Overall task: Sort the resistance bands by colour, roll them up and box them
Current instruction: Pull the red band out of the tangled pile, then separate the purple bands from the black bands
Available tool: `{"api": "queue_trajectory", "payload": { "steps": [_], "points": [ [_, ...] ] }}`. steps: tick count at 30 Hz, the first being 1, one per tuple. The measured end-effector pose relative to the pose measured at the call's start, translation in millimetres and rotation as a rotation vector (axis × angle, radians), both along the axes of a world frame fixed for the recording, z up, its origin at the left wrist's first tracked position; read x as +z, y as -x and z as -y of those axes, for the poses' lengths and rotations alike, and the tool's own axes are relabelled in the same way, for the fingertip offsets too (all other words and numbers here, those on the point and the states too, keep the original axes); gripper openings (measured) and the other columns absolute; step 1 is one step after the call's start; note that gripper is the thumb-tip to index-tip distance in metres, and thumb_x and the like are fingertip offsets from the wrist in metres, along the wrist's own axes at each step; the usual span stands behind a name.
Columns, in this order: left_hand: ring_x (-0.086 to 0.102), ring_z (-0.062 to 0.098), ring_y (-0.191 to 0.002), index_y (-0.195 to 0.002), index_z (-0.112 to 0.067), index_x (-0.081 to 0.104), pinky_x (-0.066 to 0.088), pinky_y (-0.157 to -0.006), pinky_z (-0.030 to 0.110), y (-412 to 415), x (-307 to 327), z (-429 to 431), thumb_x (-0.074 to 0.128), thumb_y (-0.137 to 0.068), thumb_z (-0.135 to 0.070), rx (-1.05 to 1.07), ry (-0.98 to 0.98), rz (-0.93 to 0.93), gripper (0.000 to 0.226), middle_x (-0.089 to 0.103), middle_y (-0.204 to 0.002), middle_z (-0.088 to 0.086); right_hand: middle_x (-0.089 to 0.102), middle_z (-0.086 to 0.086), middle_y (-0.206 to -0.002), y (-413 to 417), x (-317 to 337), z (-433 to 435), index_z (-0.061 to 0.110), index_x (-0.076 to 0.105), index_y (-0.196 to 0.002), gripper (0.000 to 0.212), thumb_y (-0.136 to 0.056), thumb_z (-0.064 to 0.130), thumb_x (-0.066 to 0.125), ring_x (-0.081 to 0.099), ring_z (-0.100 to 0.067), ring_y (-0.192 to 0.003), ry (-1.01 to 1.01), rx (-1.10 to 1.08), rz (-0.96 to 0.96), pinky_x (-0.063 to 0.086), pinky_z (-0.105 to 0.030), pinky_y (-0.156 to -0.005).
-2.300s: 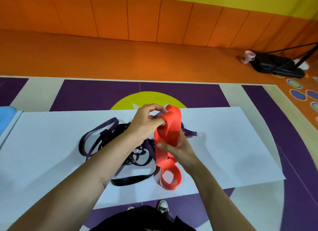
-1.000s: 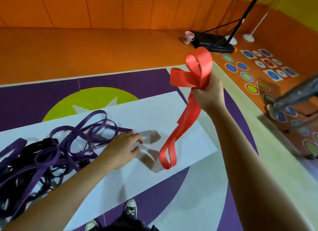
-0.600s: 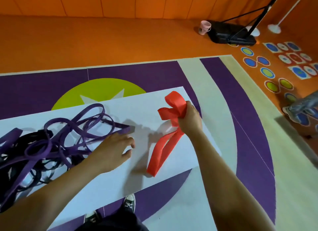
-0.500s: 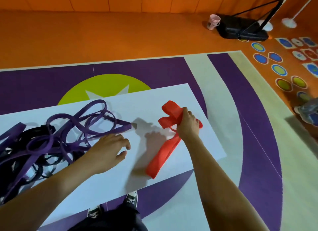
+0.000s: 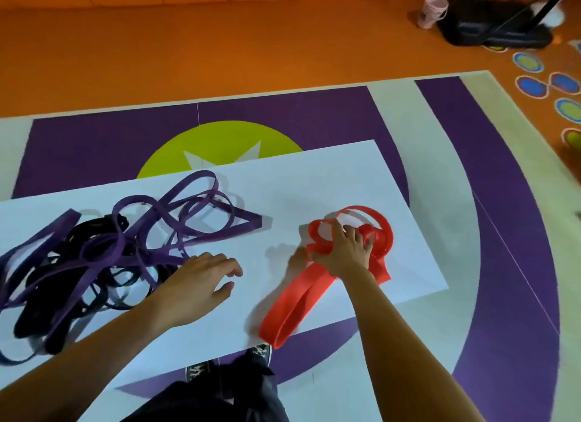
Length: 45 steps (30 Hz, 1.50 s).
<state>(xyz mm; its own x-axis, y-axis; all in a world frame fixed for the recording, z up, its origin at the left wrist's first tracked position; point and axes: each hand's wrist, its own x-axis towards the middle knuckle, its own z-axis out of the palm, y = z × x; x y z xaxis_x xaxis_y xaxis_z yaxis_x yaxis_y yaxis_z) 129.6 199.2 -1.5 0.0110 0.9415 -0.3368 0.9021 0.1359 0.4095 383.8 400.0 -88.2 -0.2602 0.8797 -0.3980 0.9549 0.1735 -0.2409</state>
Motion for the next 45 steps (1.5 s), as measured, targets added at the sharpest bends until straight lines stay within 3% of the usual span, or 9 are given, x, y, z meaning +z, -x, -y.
{"api": "queue_trajectory", "payload": {
  "steps": [5,9,18,22,28,33,36,42,45],
  "points": [
    [0.049,0.006,-0.116,-0.126,-0.035,0.055,0.039,-0.103,0.028,9.9,-1.0,11.6,0.05,-0.103,-0.034,0.038,0.01,0.021,0.024,0.057,-0.122,-0.02,0.025,-0.007,-0.165,5.0,6.0,10.9,0.03,0.022,-0.158,0.093,-0.083,0.072,0.057,0.017,-0.031,-0.154,-0.17,-0.011,0.003,0.002,-0.059,-0.123],
    [0.048,0.008,-0.116,-0.126,-0.034,0.056,0.037,-0.101,0.026,18.9,-3.2,24.0,0.049,-0.103,-0.034,0.062,-0.001,0.019,0.024,0.057,-0.123,-0.019,0.02,-0.007,-0.167,13.3,7.5,22.7,0.028,0.027,-0.158,0.078,-0.092,0.057,0.057,0.012,-0.027,-0.156,-0.121,-0.014,-0.014,0.005,-0.056,-0.125],
    [0.048,0.014,-0.109,-0.121,-0.028,0.058,0.038,-0.101,0.032,55.8,-11.4,60.3,0.049,-0.102,-0.03,0.13,-0.013,-0.003,0.021,0.057,-0.117,-0.014,0.04,-0.011,-0.155,60.8,8.1,69.3,0.021,0.047,-0.146,0.06,-0.089,0.03,0.065,0.033,-0.035,-0.146,-0.175,-0.034,-0.08,0.024,-0.054,-0.119],
    [0.049,0.018,-0.116,-0.118,-0.026,0.061,0.036,-0.103,0.033,82.7,-20.9,88.3,0.051,-0.099,-0.027,0.228,-0.036,-0.046,0.021,0.057,-0.123,-0.01,0.047,-0.01,-0.148,110.4,7.1,99.0,0.021,0.05,-0.144,0.056,-0.091,0.029,0.064,0.043,-0.035,-0.136,-0.138,0.081,-0.105,0.033,-0.051,-0.111],
    [0.058,0.028,-0.101,-0.11,-0.021,0.066,0.048,-0.093,0.045,129.0,-39.3,142.0,0.064,-0.088,-0.022,0.397,-0.074,-0.16,0.022,0.063,-0.111,-0.001,0.047,-0.008,-0.147,196.7,7.8,147.2,0.022,0.047,-0.145,0.054,-0.094,0.028,0.061,0.05,-0.032,-0.129,-0.048,0.357,-0.144,0.038,-0.047,-0.108],
    [0.062,0.032,-0.096,-0.116,-0.021,0.062,0.053,-0.084,0.045,181.2,-51.1,176.6,0.078,-0.076,-0.021,0.541,-0.072,-0.318,0.044,0.062,-0.113,0.005,0.053,-0.005,-0.135,256.8,12.6,178.5,0.023,0.05,-0.14,0.048,-0.092,0.026,0.059,0.055,-0.029,-0.121,0.004,0.54,-0.18,0.042,-0.042,-0.102],
    [0.062,0.036,-0.11,-0.128,-0.017,0.058,0.052,-0.093,0.048,215.9,-57.4,189.2,0.08,-0.074,-0.017,0.622,-0.062,-0.345,0.058,0.06,-0.128,0.009,0.056,-0.006,-0.131,283.0,14.4,190.6,0.022,0.053,-0.138,0.048,-0.092,0.026,0.061,0.057,-0.03,-0.119,0.007,0.591,-0.192,0.044,-0.044,-0.1],
    [0.022,0.041,-0.15,-0.161,-0.024,0.012,0.027,-0.119,0.052,277.6,-75.8,191.3,0.076,-0.084,-0.037,0.75,0.078,-0.283,0.101,0.009,-0.167,0.016,0.054,-0.006,-0.133,320.6,18.1,208.5,0.021,0.051,-0.139,0.048,-0.092,0.026,0.061,0.055,-0.03,-0.122,0.013,0.615,-0.157,0.042,-0.043,-0.107],
    [0.029,0.039,-0.147,-0.161,-0.023,0.003,0.029,-0.118,0.051,304.4,-90.0,188.8,0.08,-0.077,-0.048,0.825,0.182,-0.198,0.116,0.03,-0.16,0.015,0.05,-0.006,-0.138,326.2,20.7,218.7,0.023,0.047,-0.142,0.052,-0.093,0.027,0.06,0.052,-0.03,-0.127,0.052,0.579,-0.131,0.04,-0.043,-0.11]
  ]
}}
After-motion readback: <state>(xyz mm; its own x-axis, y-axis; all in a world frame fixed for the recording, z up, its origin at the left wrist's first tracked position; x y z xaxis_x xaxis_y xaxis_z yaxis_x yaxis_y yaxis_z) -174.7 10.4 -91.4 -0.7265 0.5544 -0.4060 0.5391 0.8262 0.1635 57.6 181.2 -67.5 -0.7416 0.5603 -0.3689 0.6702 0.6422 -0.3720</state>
